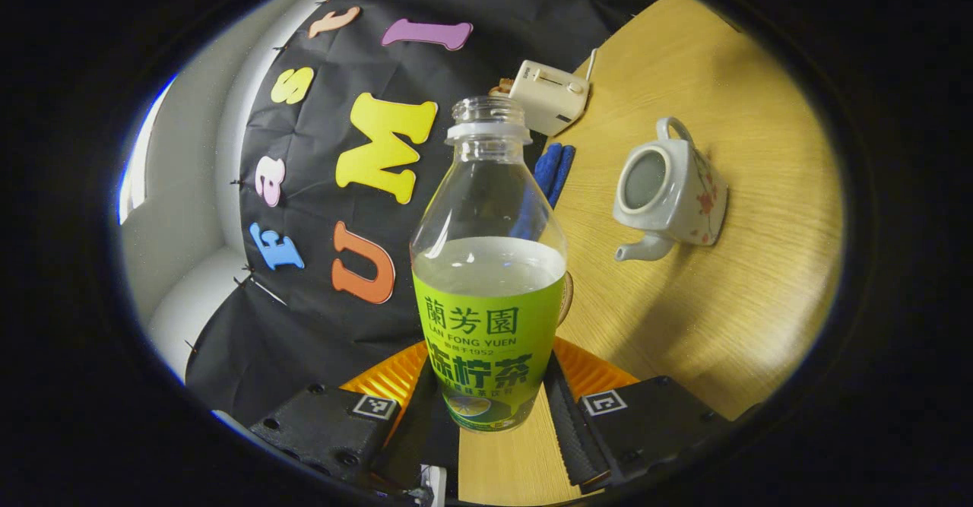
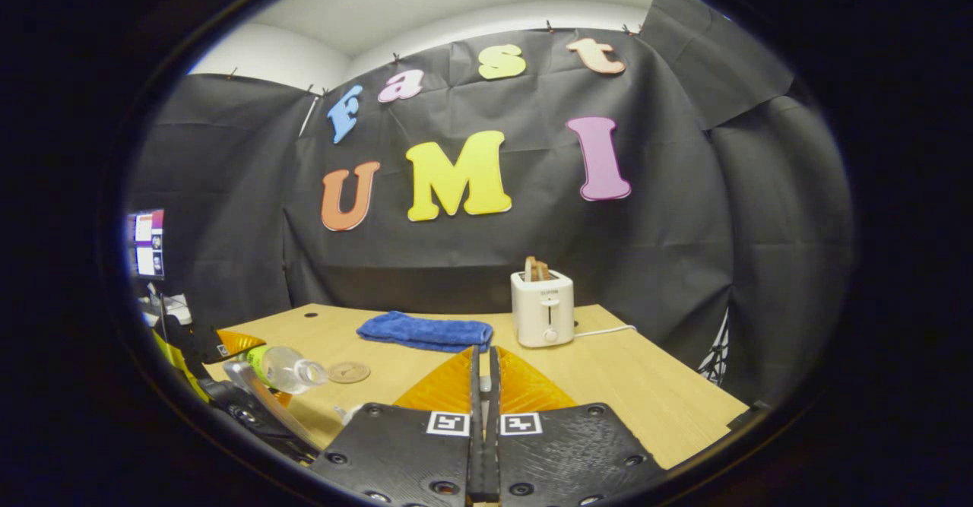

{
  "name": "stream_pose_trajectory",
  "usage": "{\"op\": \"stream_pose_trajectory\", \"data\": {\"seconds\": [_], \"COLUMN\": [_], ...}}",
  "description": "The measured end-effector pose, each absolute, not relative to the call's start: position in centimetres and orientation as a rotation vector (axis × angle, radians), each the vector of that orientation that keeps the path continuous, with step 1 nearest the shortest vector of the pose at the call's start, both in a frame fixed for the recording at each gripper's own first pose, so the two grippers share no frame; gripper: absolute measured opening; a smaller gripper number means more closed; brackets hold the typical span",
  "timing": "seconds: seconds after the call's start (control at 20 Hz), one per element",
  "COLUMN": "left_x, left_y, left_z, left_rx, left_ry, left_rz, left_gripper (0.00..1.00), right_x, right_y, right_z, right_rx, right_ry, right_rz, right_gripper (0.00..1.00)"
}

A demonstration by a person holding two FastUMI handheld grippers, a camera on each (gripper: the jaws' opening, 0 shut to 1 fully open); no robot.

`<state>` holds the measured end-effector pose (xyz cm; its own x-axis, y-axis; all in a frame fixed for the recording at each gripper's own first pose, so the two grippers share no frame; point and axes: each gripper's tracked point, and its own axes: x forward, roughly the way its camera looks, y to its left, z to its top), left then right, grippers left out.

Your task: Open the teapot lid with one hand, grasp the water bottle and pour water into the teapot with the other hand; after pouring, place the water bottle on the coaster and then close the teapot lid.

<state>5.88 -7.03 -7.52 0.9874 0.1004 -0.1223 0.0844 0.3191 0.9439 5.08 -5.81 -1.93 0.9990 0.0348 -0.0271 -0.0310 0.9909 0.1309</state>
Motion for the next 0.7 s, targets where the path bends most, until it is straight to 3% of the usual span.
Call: {"op": "stream_pose_trajectory", "data": {"seconds": [0.7], "left_x": [7.1], "left_y": [-6.3], "left_z": [-8.8], "left_rx": [1.563], "left_ry": [0.321], "left_rz": [-0.027], "left_gripper": [0.73], "right_x": [5.4], "right_y": [-6.3], "right_z": [-2.7], "right_rx": [0.119], "right_ry": [0.043], "right_rz": [0.029], "right_gripper": [0.0]}}
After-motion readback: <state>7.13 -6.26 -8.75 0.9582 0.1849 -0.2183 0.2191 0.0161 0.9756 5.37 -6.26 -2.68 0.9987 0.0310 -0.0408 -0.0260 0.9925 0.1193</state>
